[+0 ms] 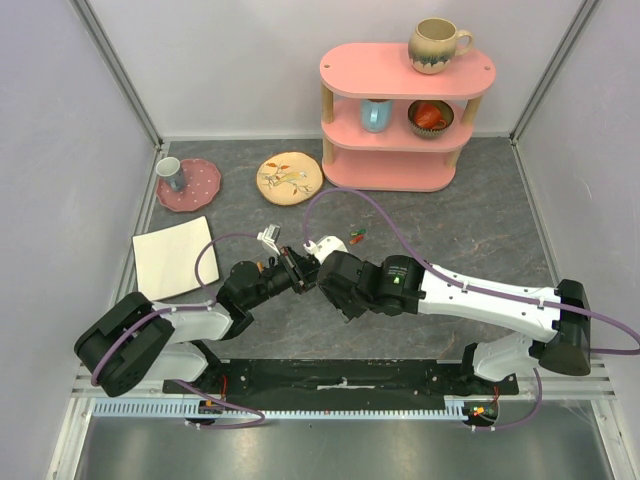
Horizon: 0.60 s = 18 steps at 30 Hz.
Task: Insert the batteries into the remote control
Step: Load the battery cover into the remote control.
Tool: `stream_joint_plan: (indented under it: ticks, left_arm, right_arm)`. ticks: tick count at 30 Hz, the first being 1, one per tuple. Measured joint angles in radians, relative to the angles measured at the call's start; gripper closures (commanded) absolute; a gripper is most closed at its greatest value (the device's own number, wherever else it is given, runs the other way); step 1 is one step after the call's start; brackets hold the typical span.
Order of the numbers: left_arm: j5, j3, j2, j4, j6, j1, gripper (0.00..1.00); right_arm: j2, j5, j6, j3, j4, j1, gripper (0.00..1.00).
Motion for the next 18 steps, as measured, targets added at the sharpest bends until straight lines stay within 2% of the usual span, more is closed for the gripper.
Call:
stream_joint_plan:
  ticks: [18]
  left_arm:
    - [-0.03, 0.0, -0.015, -0.019, 0.009, -0.017, 0.98]
  right_arm:
    - [0.017, -0.022, -0.016, 0.019, -0.014, -0.021, 0.74]
